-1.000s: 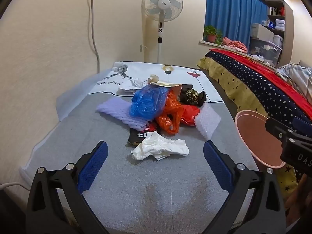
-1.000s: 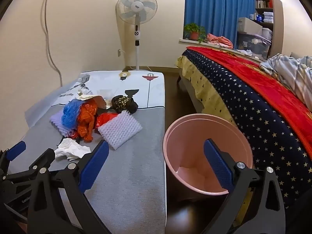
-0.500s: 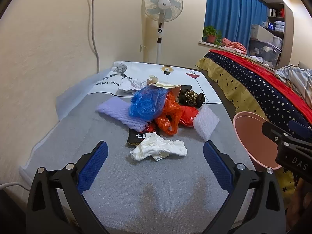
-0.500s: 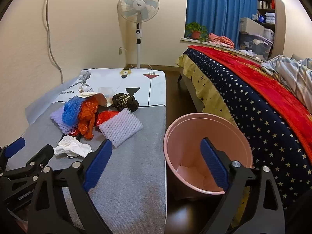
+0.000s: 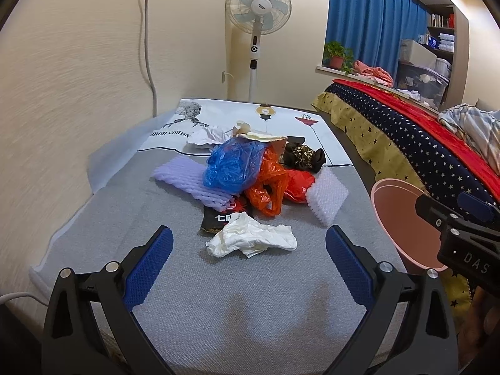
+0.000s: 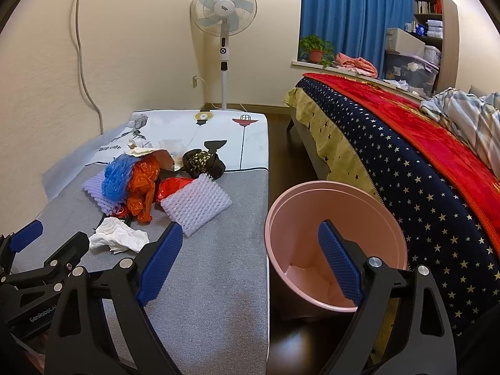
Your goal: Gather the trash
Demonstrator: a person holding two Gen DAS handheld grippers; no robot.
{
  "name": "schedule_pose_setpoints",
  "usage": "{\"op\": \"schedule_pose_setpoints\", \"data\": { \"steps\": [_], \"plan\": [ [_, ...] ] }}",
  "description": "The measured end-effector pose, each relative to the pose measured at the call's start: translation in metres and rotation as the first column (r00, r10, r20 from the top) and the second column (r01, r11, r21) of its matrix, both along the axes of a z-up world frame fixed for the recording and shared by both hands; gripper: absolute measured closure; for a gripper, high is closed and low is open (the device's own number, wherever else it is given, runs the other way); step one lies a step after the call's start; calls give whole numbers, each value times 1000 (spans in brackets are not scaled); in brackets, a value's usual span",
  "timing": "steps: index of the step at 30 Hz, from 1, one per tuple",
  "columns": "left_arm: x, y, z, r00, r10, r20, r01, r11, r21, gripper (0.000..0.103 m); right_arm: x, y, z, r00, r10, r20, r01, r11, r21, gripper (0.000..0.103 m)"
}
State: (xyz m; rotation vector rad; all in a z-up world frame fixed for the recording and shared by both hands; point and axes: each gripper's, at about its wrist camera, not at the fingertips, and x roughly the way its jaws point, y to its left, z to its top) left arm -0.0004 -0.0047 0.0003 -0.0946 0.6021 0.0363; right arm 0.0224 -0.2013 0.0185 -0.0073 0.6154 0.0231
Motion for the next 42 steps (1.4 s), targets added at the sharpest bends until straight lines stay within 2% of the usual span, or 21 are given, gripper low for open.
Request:
{"op": "schedule_pose_setpoints", "data": {
  "steps": [25,30,34,37,41,42],
  "plan": [
    [0,0,0,1000,0,0,0,1000,-1,8,0,1,0,1000,0,2,0,1000,-1,19],
    [0,0,0,1000,0,0,0,1000,-2,10,0,1,0,1000,2,2,-2,1000,3,23],
    [1,0,1,1000,3,-4,-3,1000,-8,18,3,2,0,1000,7,-4,-7,1000,28,33],
    [4,2,0,1000,5,-17,-5,1000,-15,29,7,-1,-1,1000,22,-11,-21,997,69,45],
    [12,8,-4,999,14,-37,-16,999,-34,46,15,-8,-4,999,46,-23,-42,988,152,53],
    [13,10,-5,999,18,-42,-20,999,-33,47,18,-9,-5,998,52,-26,-46,984,170,54]
  ]
}}
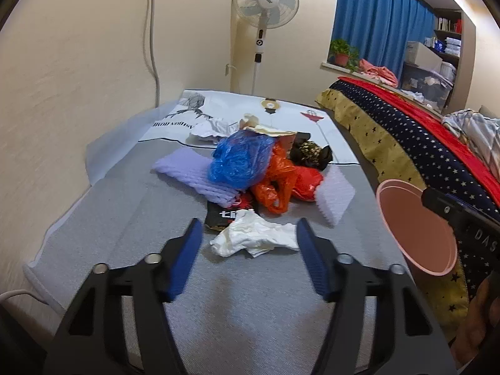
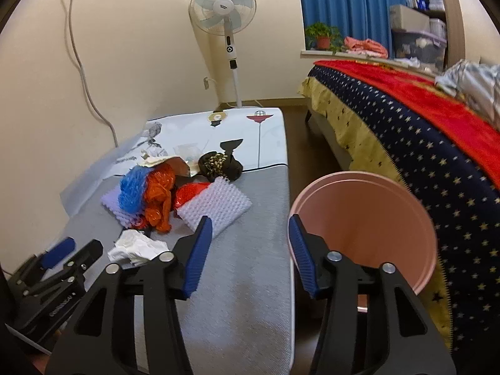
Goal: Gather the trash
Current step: 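Grasp the white foam net with the right gripper while the left gripper grasps the white tissue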
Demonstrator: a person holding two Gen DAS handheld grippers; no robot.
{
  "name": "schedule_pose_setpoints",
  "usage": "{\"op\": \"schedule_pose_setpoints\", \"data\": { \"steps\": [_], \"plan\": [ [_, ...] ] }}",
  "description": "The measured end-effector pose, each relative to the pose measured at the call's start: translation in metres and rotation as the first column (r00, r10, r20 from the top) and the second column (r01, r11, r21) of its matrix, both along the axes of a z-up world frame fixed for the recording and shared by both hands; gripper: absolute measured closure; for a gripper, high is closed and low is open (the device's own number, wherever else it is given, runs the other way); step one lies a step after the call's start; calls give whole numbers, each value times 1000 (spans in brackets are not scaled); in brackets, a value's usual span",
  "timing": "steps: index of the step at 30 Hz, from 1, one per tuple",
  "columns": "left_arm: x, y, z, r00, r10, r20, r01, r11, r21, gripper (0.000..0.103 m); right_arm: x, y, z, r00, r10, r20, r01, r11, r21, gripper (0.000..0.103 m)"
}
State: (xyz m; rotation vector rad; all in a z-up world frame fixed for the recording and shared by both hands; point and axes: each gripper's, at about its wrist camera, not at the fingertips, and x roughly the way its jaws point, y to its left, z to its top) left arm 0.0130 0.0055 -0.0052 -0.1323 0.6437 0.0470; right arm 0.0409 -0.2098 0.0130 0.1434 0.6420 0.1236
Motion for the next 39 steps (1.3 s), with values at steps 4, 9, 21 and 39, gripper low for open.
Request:
{"op": "schedule_pose_setpoints", "data": {
  "steps": [4,9,21,39],
  "plan": [
    [10,7,-7,1000,19,-18,-19,1000,-18,53,12,1,-6,1000,22,-12,-22,999,46,56],
    [23,14,-17,998,40,-43,-41,999,-36,55,32,8,-21,998,45,-50,-40,995,90,59],
    [50,20,-40,993,49,-111,-56,997,-59,55,83,27,-63,979,86,-184,-48,979,199,62],
    [61,20,-56,982,0,-191,-17,996,-89,78,99,38,-79,963,105,-250,-53,977,204,103]
  ]
}}
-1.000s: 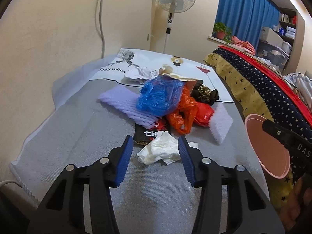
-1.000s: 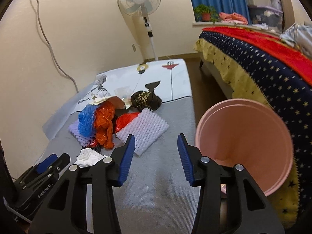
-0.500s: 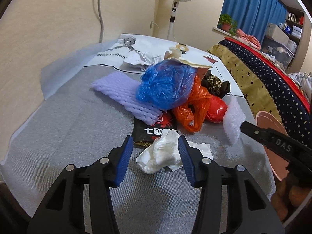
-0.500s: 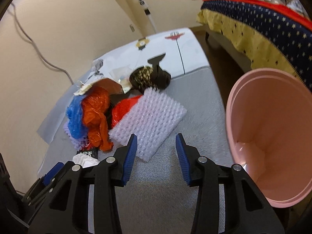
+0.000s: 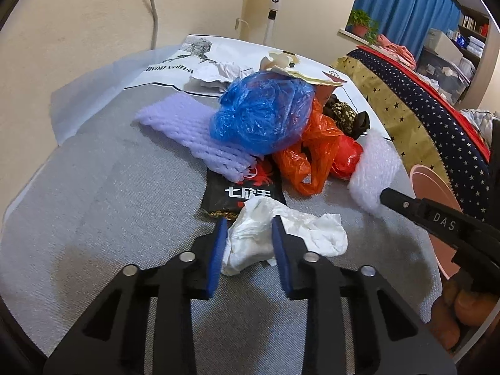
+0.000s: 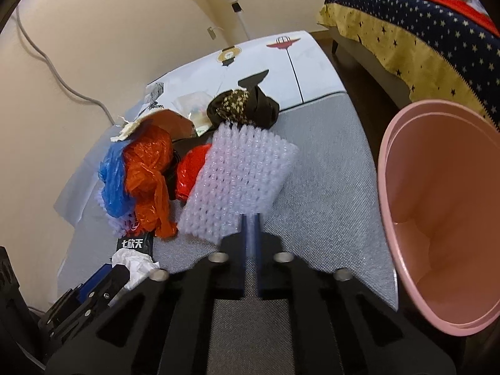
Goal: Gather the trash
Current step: 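Grasp the white foam net with the right gripper while the left gripper grasps the white tissue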
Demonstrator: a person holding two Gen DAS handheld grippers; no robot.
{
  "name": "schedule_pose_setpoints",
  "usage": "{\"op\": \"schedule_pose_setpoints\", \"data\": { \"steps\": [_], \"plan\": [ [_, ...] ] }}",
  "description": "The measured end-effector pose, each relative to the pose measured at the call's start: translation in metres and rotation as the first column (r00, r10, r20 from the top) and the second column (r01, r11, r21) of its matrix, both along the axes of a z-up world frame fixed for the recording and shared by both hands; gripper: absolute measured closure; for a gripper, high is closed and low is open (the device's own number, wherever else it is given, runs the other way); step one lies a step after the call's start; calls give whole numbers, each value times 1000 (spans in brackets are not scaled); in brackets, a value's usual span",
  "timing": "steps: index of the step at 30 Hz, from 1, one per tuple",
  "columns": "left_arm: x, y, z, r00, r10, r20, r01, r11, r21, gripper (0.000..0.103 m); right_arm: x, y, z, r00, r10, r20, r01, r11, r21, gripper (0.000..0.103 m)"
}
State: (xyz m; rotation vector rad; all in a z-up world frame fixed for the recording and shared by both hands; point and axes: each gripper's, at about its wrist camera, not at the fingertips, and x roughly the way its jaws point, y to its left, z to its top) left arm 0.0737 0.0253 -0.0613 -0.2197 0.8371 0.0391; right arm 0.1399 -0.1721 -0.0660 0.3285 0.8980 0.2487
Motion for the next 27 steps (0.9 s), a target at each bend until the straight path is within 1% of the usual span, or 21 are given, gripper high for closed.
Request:
{"op": "schedule_pose_setpoints", "data": {
  "steps": [1,3,4,8,13,16,18,22,24,26,27],
  "plan": [
    [-1,0,1,1000,-2,2,2,1000,1,89,-1,-1,3,1000,-1,9,1,1000,-3,103],
    [-2,-1,4,1000,-6,10,6,1000,3,92,-3,-2,8,1000,0,22,0,1000,-6,103],
    [-3,-1,6,1000,-7,15,6,1000,7,96,-5,-2,12,999,2,32,-2,1000,-11,103],
    [-8,-3,12,999,-18,29,18,1000,8,98,-15,-6,24,998,1,67,2,999,-45,103],
    [-17,-2,20,998,-17,54,17,1000,4,98,-28,-15,35,996,-3,91,8,998,-55,103],
    [-25,-1,27,997,-5,76,5,1000,4,98,-36,-23,36,994,-13,104,17,999,-40,103],
    [-32,-1,33,995,5,99,-5,1000,2,98,-39,-27,32,996,-15,91,16,1000,-12,98],
    [-41,2,39,992,26,122,-27,1000,8,98,-43,-25,29,996,-6,92,5,1000,5,97],
    [-41,4,38,993,22,118,-22,1000,-6,98,-41,-25,27,996,-6,84,4,1000,18,91],
    [-37,5,30,997,15,81,-13,1000,-26,97,-39,-25,24,997,-14,72,12,999,30,80],
    [-36,6,26,998,19,65,-18,999,-30,96,-37,-26,22,998,-17,65,14,999,37,77]
  ]
}}
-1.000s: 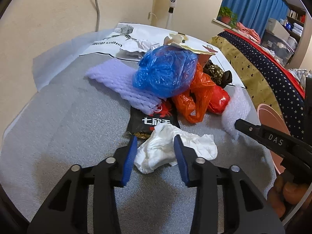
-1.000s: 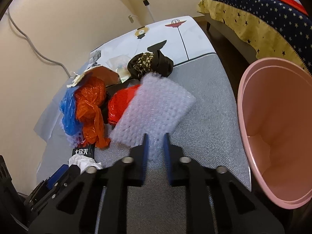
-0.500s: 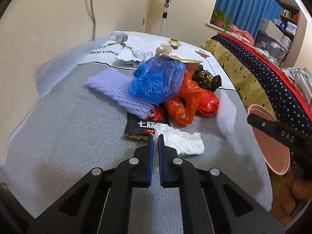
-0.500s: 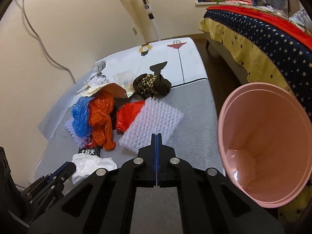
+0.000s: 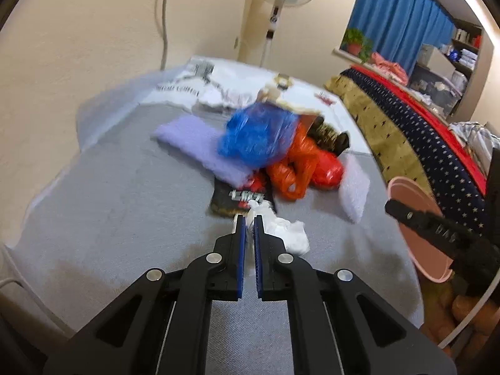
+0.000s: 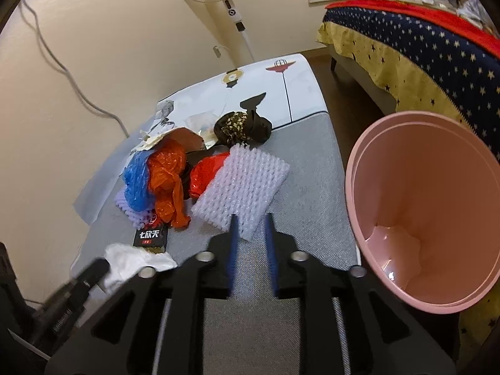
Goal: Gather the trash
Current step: 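Grasp the white foam net with the right gripper while the left gripper grasps the white tissue, then carry the foam net with the right gripper while the left gripper carries the tissue over the pink bin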
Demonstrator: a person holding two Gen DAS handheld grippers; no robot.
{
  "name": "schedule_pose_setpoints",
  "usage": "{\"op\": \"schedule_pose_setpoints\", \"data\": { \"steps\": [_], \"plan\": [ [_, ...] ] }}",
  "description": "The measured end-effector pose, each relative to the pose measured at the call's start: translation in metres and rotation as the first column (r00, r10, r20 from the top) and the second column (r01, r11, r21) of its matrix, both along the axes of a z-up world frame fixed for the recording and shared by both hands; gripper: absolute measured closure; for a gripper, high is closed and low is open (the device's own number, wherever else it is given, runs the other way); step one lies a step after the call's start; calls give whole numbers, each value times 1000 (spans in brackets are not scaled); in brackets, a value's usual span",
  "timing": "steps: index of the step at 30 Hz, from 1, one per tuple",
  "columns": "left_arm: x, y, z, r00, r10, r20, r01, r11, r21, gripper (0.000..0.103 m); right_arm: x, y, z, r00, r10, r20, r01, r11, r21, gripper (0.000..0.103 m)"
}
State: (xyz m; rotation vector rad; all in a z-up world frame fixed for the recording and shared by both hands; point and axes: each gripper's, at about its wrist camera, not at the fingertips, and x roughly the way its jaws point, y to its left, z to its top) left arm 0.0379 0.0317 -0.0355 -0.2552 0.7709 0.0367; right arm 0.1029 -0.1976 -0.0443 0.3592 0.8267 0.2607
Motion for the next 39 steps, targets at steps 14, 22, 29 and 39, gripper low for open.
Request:
{"op": "schedule_pose_setpoints", "data": {
  "steps": [14,22,29,39],
  "plan": [
    [16,-1,-19,998,5,-64,-6,1000,-12,62,28,14,-25,997,21,-77,-17,998,53,66],
    [23,-1,-30,994,-5,-112,2,1000,-25,64,35,21,-32,995,28,-95,-26,999,28,79],
    [23,-5,-28,994,-28,-107,25,999,-32,92,30,20,-22,998,35,-56,-35,999,-1,92],
    [13,-11,-4,998,-47,-32,47,999,8,95,7,15,9,999,38,23,-37,998,-57,93]
  ]
}}
